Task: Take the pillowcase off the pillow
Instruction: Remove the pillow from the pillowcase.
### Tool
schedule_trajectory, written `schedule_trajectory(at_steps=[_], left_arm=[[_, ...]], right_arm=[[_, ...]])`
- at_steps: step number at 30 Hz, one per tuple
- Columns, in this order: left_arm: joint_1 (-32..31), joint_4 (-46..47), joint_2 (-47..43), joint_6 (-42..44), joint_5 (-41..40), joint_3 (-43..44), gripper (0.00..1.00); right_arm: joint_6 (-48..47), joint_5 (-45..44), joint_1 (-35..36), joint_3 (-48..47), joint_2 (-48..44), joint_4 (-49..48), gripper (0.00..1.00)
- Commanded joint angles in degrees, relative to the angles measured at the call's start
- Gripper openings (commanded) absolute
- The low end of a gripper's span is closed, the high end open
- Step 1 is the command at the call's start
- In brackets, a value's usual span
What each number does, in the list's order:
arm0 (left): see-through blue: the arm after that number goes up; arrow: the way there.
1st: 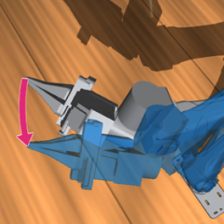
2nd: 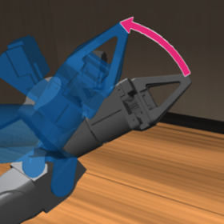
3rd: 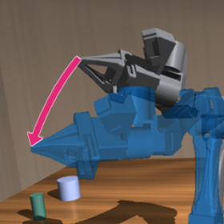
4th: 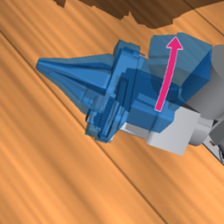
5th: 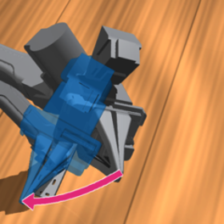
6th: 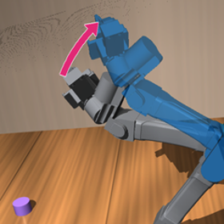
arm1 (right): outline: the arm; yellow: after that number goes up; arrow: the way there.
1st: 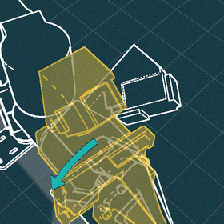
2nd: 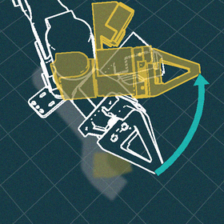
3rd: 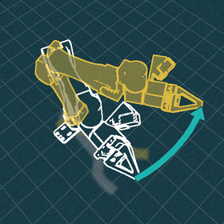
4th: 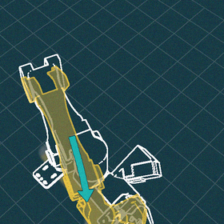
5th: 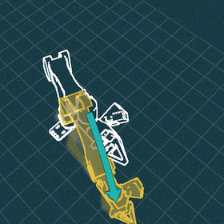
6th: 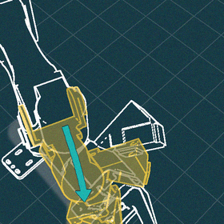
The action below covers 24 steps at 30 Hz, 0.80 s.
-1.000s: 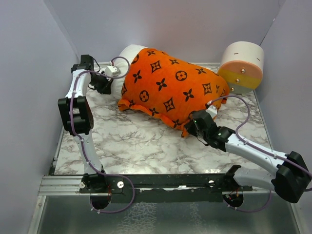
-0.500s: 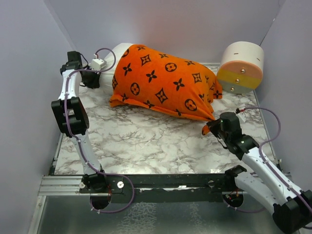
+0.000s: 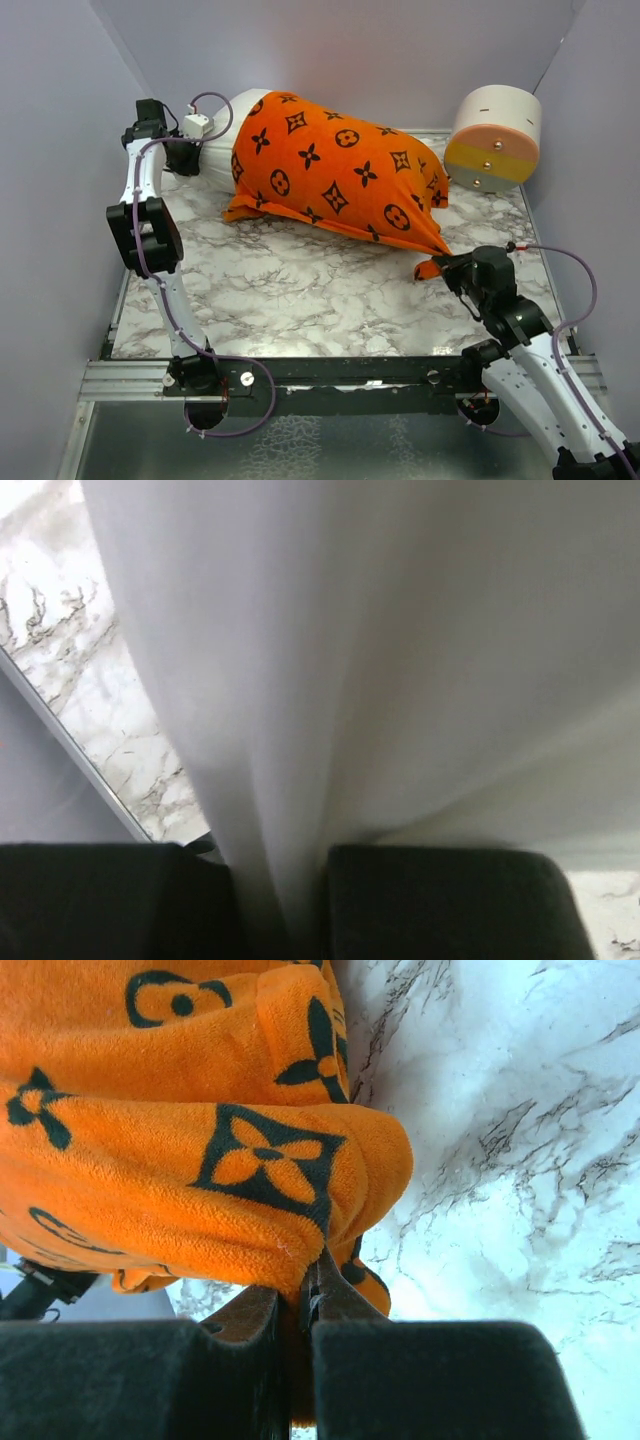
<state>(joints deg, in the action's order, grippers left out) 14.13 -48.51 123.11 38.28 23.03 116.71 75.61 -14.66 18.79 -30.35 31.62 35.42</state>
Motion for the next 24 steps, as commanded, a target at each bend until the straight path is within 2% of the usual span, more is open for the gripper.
schedule_trajectory(at_steps=[1,2,4,5,7,8,10,13,17,20,24], left_arm=[[11.3,18.1,5.2,0.3,-23.2,8.3,0.0],[11.4,15.7,5.9,-1.0,-21.7,11.1,0.0],[11.1,8.6,6.8,-4.0,-15.2,17.1,0.0],[10.3,5.8,6.9,-5.3,-12.1,20.2,0.0],[7.8,1.9,6.5,-6.4,-7.7,25.6,0.0],[6.2,1.3,5.6,-6.9,-6.1,27.1,0.0],[3.1,2.3,2.9,-7.4,-3.9,27.3,0.0],[-0.3,8.9,-2.9,-10.9,0.7,22.0,0.0],[-1.0,24.8,-11.2,-20.7,10.3,10.4,0.0],[-1.1,36.9,-16.1,-27.7,17.6,3.5,0.0],[-1.5,44.5,-18.2,-35.7,24.7,5.2,0.0]], right_arm=[[1.7,-21.3,-3.8,0.1,-3.8,13.2,0.01],[-1.3,-18.8,-3.7,0.7,-3.1,10.1,0.01],[-12.6,-8.0,-3.8,2.6,0.2,-1.3,0.01],[-16.3,-2.7,-3.8,2.5,3.6,-4.9,0.07],[-23.2,6.4,-3.8,0.0,10.8,-9.2,0.45],[-26.6,10.4,-3.8,-1.8,14.4,-10.4,0.6],[-31.6,14.0,-3.7,-5.1,15.5,-9.9,0.74],[-36.8,17.0,-3.7,-8.6,10.4,-8.8,0.99],[-40.9,20.0,-3.7,-13.5,8.5,-8.9,1.0],[-44.7,22.9,-3.7,-19.4,15.2,-13.0,1.0],[-49.1,31.8,-3.8,-29.3,28.9,-23.7,1.0]])
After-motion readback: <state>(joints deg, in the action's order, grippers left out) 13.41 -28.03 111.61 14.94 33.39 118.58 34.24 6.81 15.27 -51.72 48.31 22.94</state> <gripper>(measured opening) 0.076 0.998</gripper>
